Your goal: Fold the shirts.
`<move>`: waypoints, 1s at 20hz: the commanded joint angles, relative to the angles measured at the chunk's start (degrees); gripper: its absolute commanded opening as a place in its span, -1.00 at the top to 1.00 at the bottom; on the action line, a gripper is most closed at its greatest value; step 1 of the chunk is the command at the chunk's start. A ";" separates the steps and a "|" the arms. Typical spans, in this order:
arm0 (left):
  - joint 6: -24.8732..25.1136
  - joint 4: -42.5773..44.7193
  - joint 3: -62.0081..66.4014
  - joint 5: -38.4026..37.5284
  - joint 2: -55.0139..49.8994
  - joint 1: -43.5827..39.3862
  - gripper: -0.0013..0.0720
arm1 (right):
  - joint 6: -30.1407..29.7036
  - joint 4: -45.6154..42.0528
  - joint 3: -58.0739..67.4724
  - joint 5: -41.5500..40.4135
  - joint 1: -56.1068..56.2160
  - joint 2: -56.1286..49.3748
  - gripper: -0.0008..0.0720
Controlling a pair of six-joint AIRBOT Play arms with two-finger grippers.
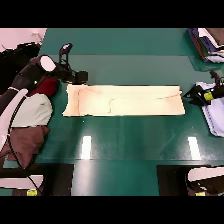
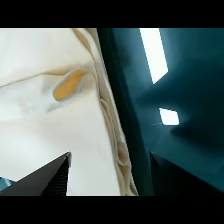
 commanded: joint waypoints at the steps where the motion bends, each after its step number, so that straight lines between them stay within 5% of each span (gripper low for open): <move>1: 0.17 -0.28 0.20 3.39 -0.59 -4.22 0.89 | -3.15 6.21 -4.70 -0.81 -1.29 -1.90 -0.42; 3: -2.29 -0.52 0.26 4.17 -2.14 -6.38 0.89 | -3.67 8.55 -4.81 -1.55 0.55 -3.56 -0.33; 4: -3.43 -0.79 0.42 4.83 -3.17 -7.26 0.89 | -4.24 9.73 -4.79 -2.67 1.70 -4.04 -0.12; 7: -2.99 -5.42 0.52 7.39 -6.58 -9.29 0.89 | -7.04 13.27 -4.79 -5.18 4.15 -3.02 0.94; 13: 2.89 -13.75 2.89 8.37 -12.83 -12.68 0.89 | -7.52 19.71 5.03 -0.79 10.54 5.29 0.94; 20: 3.08 -14.14 9.33 8.52 -20.63 -17.20 0.89 | -1.92 20.46 21.03 -2.97 28.15 9.92 0.94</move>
